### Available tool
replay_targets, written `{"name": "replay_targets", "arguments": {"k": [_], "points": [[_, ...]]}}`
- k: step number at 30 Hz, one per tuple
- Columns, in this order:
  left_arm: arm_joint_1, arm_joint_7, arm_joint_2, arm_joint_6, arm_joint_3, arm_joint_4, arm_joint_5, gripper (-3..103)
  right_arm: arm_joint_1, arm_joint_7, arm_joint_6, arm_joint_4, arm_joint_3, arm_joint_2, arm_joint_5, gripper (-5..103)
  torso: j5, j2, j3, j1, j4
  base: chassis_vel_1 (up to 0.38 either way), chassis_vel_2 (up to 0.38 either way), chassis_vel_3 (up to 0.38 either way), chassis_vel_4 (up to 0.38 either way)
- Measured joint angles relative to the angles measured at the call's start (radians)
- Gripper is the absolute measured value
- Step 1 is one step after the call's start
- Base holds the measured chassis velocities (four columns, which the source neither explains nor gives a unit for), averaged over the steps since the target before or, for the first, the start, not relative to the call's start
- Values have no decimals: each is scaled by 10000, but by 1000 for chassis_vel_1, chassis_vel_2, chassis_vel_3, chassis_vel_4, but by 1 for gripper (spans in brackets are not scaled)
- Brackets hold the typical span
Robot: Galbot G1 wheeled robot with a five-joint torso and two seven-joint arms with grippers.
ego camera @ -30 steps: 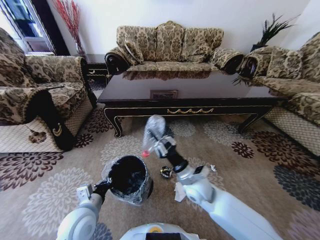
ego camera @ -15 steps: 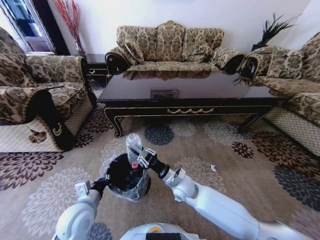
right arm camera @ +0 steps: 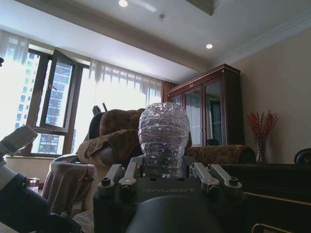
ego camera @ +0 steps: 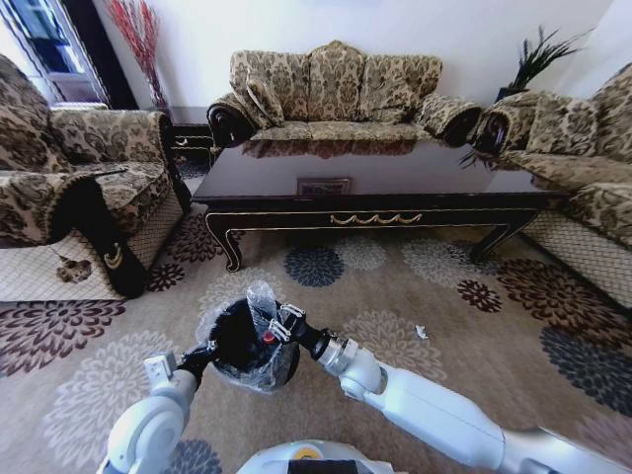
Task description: Move to the front of the table and pick up the trash from the floor, then place it into the trash bin.
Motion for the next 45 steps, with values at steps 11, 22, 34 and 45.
{"name": "replay_targets", "arguments": {"k": [11, 22, 34, 45], "points": [[-48, -32, -16, -12, -13, -64, -95, 3, -423, -542, 8, 29, 606, -331, 430, 79, 0, 0, 0, 0, -1, 0, 0, 0, 0], [-27, -451, 15, -33, -366, -338, -964, 3, -866, 4, -277, 270, 1784, -695, 1119, 100, 0, 0, 0, 0, -2, 0, 0, 0, 0], [-476, -1950, 351, 163, -2123, -958, -3637, 3, -1889, 4011, -2535, 75, 3472, -583, 2257, 100, 1, 0, 0, 0, -3, 0, 0, 0, 0], [-964, -2235, 382, 216, -2884, -1052, -4502, 3, -1236, 7429, -5786, -672, 2334, 102, 4981, 100, -1, 0, 0, 0, 0, 0, 0, 0, 0]]}}
